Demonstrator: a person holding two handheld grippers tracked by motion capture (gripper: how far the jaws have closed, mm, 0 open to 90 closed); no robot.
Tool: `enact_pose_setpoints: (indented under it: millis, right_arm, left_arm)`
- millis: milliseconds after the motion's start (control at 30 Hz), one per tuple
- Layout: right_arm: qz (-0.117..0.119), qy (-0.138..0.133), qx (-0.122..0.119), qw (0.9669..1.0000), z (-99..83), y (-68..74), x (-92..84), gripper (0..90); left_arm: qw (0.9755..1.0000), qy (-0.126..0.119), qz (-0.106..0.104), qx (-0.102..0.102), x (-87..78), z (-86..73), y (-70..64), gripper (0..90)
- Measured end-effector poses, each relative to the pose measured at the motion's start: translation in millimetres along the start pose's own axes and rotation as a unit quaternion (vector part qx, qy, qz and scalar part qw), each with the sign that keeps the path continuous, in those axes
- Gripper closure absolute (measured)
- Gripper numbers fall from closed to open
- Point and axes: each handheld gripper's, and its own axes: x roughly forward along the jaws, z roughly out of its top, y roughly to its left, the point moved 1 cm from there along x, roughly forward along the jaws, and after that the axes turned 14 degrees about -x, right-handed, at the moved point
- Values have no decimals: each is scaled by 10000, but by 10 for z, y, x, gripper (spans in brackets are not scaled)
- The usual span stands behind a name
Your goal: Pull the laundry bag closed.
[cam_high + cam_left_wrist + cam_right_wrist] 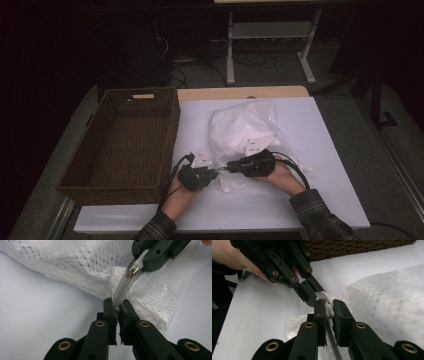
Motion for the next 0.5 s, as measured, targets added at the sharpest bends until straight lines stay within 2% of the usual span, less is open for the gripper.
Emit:
enact_pose_setpoints:
  millis: [500]
  right_arm:
    - [-97, 9, 15, 10000, -68, -40, -158, 815]
  left_arm:
    - [9999, 1, -23, -99, -9, -10, 15, 849]
